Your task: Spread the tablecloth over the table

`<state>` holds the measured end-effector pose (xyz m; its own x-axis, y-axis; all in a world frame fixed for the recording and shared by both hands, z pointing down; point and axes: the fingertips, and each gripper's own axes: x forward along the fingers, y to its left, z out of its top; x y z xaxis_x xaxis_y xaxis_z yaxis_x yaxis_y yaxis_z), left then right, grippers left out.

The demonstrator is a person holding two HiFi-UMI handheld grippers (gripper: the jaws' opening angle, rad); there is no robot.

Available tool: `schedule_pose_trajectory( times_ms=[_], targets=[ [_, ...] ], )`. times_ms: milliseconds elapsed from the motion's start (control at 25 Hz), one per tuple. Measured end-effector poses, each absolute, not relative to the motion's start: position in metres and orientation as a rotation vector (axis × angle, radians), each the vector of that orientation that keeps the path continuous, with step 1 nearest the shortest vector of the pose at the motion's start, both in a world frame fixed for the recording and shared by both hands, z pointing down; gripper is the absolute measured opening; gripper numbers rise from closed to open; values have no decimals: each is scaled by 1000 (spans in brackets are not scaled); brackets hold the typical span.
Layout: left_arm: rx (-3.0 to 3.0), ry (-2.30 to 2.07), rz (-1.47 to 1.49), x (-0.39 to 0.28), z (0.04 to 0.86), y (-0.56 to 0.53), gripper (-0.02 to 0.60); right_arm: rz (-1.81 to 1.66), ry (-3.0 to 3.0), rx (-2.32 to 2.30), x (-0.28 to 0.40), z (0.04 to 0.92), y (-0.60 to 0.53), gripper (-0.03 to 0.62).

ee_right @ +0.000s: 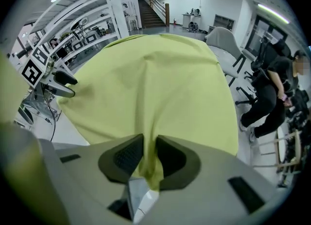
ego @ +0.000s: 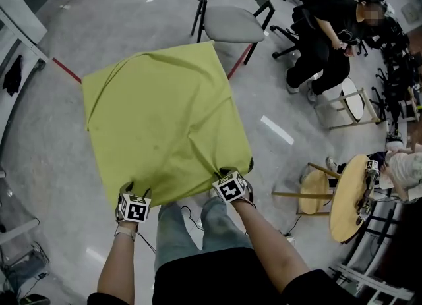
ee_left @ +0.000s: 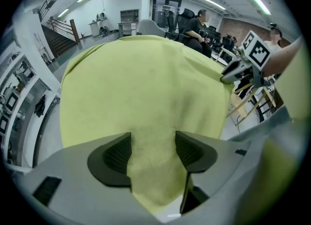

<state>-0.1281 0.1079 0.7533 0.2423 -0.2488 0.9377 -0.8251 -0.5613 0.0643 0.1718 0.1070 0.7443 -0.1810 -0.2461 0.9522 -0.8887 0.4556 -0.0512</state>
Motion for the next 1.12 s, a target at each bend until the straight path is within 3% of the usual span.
schedule_pose_trajectory(
  times_ms=[480, 800, 840, 880, 920, 1120],
  targets=[
    [1893, -987, 1301, -63, 757, 148, 284, 782, -1661, 945, 239, 747, 125, 90],
    [1840, -1013, 1226, -37, 755, 150, 278, 756, -1645, 990, 271, 744, 125, 26],
    [1831, -1022, 1248, -35, 754, 151, 253, 748, -1645, 996, 276, 743, 125, 21],
    [1820, -1038, 1275, -34, 754, 153, 51, 744, -1646, 1002, 279, 742, 126, 18],
    [1813, -1059, 1291, -33, 754, 155, 11, 742, -1650, 1008, 282, 741, 127, 18],
    [1796, -1147, 1240, -23, 755, 156, 11, 745, -1664, 1031, 292, 739, 122, 17]
  ],
)
